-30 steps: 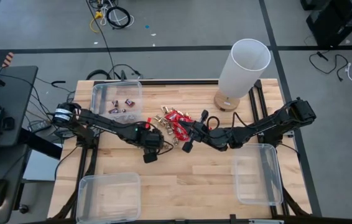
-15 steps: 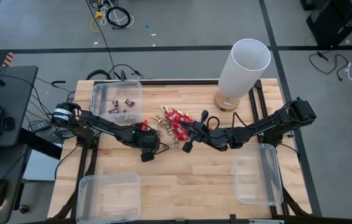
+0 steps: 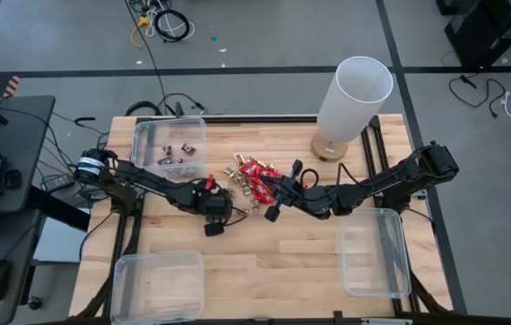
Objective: Sort candy
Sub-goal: Put the brown chocolate into the top left transparent bin, then put the gold chocolate into the bottom right transparent bin
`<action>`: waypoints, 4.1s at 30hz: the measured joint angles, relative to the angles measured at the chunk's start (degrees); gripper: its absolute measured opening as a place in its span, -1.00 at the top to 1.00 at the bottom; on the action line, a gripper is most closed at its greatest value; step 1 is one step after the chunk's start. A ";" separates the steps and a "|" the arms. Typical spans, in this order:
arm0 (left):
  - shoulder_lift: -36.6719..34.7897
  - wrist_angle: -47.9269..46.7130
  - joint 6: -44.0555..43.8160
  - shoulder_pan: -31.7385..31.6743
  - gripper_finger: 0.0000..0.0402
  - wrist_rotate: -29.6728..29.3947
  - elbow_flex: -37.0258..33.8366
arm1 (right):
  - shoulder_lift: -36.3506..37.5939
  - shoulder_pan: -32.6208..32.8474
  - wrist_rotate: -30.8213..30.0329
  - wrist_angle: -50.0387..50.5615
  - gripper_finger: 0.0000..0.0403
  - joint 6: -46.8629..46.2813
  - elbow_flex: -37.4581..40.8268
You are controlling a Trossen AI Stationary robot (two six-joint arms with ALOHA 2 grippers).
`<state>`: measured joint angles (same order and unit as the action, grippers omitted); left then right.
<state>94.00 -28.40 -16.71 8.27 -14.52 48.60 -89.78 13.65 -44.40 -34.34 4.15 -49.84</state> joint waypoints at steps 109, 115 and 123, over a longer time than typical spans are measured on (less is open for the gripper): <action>-30.53 -26.13 10.31 -23.60 0.59 -13.25 11.47 | -0.08 -3.15 15.80 8.51 1.00 -6.17 0.02; -30.53 -20.23 10.49 -17.99 0.59 -14.06 11.47 | -0.11 -5.60 20.72 8.90 1.00 -6.11 -0.25; -31.08 -17.38 12.21 -12.53 0.59 -22.64 11.47 | -4.46 -7.55 23.76 18.76 1.00 -3.70 -8.67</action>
<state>62.91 -45.78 -4.50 -4.26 -37.17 60.07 -94.24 6.10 -20.64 -15.58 0.44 -58.52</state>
